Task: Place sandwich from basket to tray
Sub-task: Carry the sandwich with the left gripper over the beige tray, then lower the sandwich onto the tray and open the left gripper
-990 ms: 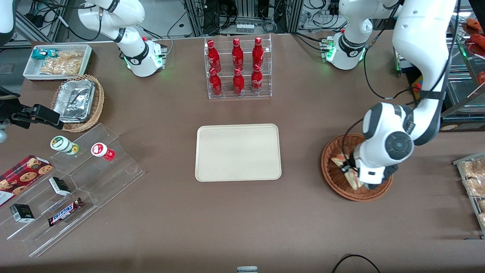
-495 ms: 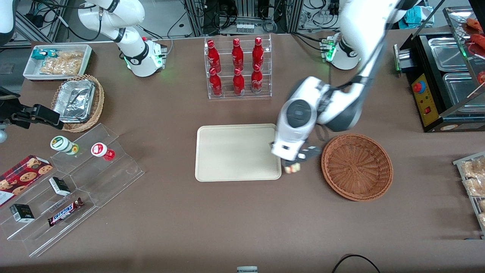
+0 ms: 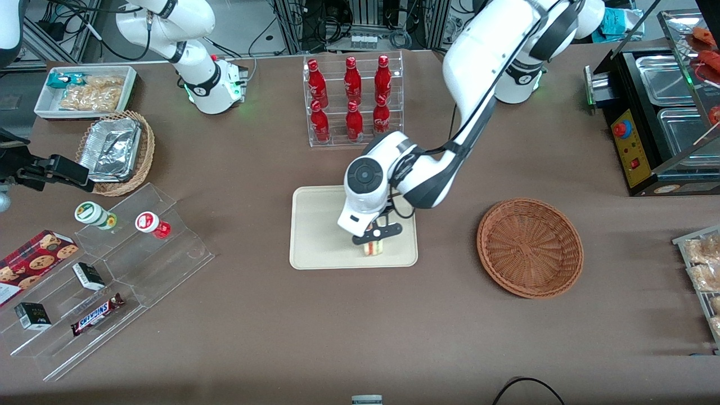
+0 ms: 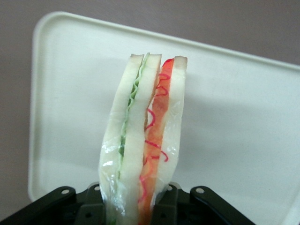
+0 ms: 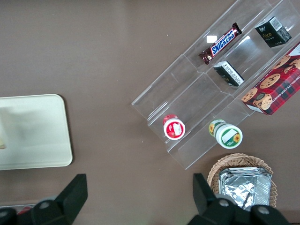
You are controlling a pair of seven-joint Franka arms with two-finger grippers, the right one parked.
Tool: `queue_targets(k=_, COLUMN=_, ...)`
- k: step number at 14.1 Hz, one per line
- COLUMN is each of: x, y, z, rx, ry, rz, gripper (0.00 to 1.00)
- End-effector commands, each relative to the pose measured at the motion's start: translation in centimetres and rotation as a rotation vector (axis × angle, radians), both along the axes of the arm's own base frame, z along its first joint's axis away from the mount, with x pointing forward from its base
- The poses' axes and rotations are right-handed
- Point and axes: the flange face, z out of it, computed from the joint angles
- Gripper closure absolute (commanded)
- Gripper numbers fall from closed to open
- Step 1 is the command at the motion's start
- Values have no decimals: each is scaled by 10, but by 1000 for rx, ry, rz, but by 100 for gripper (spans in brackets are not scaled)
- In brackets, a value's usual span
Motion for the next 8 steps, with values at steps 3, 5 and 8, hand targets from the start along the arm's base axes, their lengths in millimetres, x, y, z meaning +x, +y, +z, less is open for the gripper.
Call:
queue_targets(k=3, x=-19, y=-27, z=-34, rx=18, ry=-1, rz=-87, gripper=74)
queue_targets(k=5, x=-19, y=-27, z=-35, rx=18, ry=0, rz=-93, gripper=44)
queue_targets(k=8, x=-14, y=-27, z=-3, rx=-1, ry=-21, rz=-78, gripper=0)
